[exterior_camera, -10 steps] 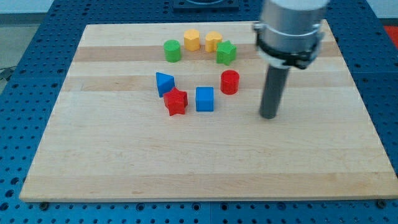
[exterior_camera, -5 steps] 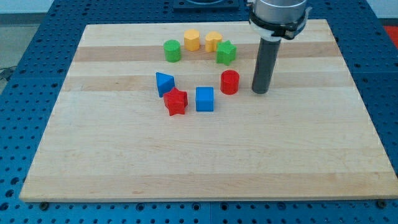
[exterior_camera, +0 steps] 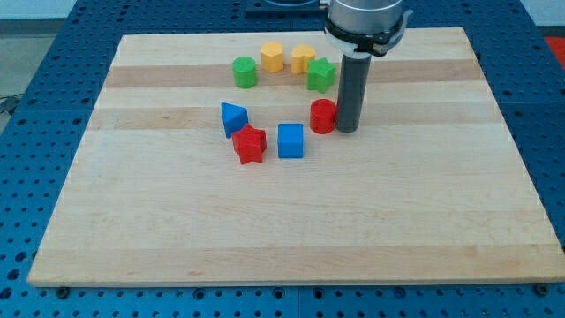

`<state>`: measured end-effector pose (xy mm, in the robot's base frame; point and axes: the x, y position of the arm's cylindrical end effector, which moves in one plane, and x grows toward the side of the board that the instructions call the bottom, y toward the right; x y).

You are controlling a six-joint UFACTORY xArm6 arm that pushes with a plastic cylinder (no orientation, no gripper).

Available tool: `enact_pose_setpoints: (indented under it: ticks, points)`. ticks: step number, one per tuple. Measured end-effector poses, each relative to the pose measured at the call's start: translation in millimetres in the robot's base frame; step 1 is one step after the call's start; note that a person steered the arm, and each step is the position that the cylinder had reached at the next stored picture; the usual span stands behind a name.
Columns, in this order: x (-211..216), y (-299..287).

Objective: Move the red circle to the top right side of the blue cube

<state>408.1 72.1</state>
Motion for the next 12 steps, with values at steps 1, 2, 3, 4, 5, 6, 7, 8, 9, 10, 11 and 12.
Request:
enact_pose_setpoints:
  ticks: [1, 2, 3, 4, 5, 6, 7, 8, 9, 10, 11, 12]
  points:
    - [-0.4, -2.5]
    - [-2.0, -5.3]
    - [-2.9, -10.6]
    - [-2.9, -17.1]
    - [-2.9, -20.4]
    - [-2.9, -8.6]
    - [-3.1, 39.3]
    - [-24.0, 62.8]
    - [-87.6, 39.0]
    - [-91.6, 38.5]
    - [-125.2, 31.0]
    - [-134.2, 23.9]
